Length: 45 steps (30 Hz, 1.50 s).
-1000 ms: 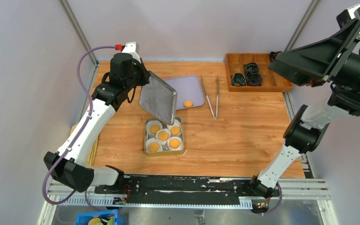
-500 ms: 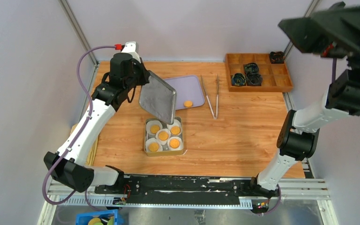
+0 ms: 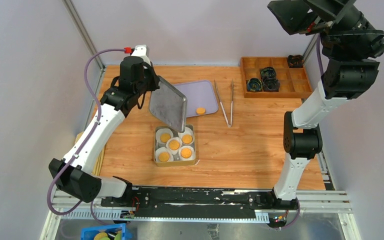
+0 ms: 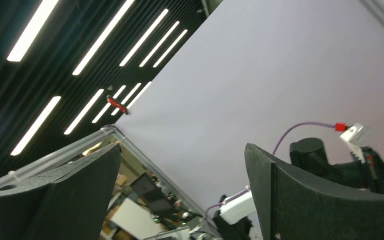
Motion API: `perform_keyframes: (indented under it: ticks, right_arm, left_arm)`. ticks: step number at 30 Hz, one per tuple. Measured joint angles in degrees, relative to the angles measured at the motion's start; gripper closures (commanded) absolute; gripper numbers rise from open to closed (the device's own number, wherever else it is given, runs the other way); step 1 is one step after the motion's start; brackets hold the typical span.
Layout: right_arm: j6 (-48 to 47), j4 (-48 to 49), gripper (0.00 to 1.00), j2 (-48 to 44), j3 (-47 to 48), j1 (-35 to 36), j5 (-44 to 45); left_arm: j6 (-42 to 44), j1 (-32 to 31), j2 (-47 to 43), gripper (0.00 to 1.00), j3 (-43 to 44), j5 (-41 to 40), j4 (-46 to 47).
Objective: Pack the cookies
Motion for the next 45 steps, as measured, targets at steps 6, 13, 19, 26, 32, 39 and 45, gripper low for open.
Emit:
perform_keyframes:
  ticks: [6,13,19,26,32,39,45]
  right_arm:
    - [-10.6,3.3,0.0,-1.6,-6.6,0.5,0.6]
    - [-18.3,8.6,0.0,-7.8,-11.7,0.7,1.5]
    - [-27.1,13.3,0.0,3.5,-3.6,0.7,-3.4]
    - [-26.6,3.9,0.0,18.9,-5.0,-2.8,-6.2]
    - [-29.7,4.3,0.0,28.2,-0.2,-12.9,-4.2]
    - [-39.0,24.7,0.0,14.3,-12.7,-13.8,1.4]
    - [-46.2,42.5,0.01,17.6,0.8,-15.5,-0.2]
  left_arm:
    - [0.4,0.0,0.3,0.99,0.0,-0.7,0.0]
    - [0.9,0.0,0.7,0.99,0.0,-1.6,0.0]
    - [1.1,0.0,1.2,0.99,0.1,-2.7,-0.7]
    - [1.2,0.0,1.2,0.99,1.1,-3.3,-1.7]
    - [1.5,0.0,1.2,0.99,1.8,-4.0,-2.7]
    - [1.4,0.0,1.3,0.99,2.1,-4.2,-3.3]
    - [0.8,0.0,2.5,1.0,3.6,-4.1,-3.5]
